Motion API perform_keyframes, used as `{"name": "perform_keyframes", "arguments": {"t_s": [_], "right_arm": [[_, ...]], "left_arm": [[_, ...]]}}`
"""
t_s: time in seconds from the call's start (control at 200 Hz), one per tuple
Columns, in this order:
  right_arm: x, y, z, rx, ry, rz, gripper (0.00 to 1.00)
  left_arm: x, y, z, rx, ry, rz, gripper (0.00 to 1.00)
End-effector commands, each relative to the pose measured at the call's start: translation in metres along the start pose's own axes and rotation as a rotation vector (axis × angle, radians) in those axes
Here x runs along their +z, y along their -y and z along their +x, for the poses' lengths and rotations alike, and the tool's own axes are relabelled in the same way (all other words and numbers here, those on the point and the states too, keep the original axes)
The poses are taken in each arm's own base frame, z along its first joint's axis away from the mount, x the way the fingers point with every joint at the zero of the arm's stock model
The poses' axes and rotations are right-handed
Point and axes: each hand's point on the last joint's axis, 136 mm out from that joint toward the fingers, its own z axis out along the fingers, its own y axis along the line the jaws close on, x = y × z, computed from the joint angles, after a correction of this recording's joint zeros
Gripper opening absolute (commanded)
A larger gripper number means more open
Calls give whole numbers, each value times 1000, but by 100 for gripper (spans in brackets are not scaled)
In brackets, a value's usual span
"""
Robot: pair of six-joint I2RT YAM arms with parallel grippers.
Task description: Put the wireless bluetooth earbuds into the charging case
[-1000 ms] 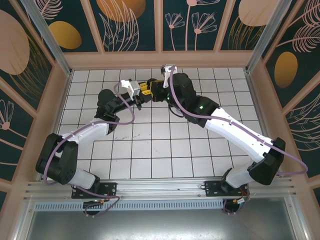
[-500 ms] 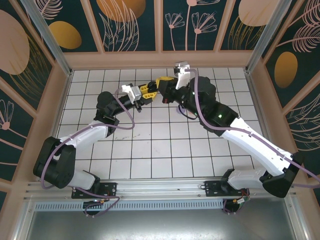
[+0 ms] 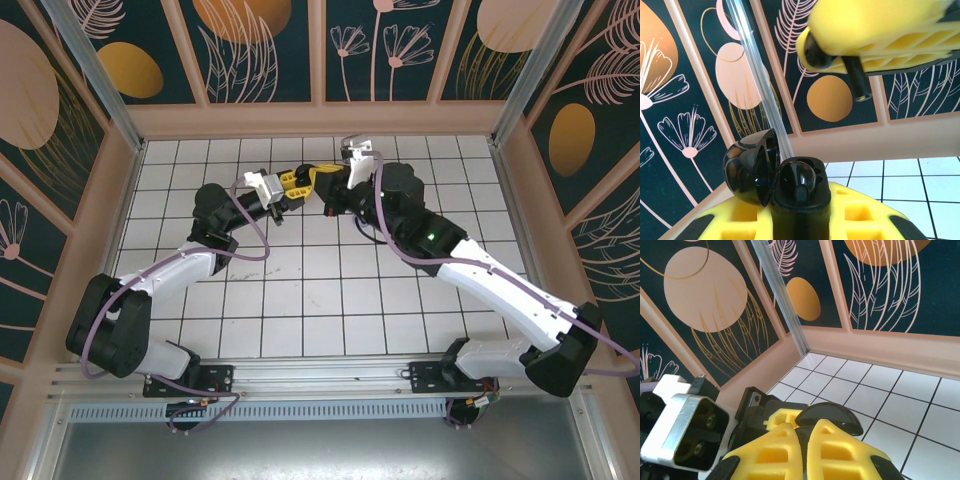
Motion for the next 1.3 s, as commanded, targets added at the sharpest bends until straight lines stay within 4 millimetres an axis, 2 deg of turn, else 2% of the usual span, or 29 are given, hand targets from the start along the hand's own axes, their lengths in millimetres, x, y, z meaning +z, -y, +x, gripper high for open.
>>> {"name": "perform_keyframes", "arguments": {"t_s": [0.0, 0.616, 0.886, 1.291], "right_arm": [[8, 3, -7, 5, 35, -7, 4], [27, 18, 7, 39, -10, 3, 3], [34, 17, 12, 52, -31, -10, 3], [44, 23, 37, 9, -98, 45, 2]], "left_arm": [[-1, 5, -13, 41, 29, 14, 0], [0, 7, -18, 40, 36, 29, 0], [2, 7, -21, 42, 41, 33, 0], [5, 8, -29, 50, 58, 39, 0]]}}
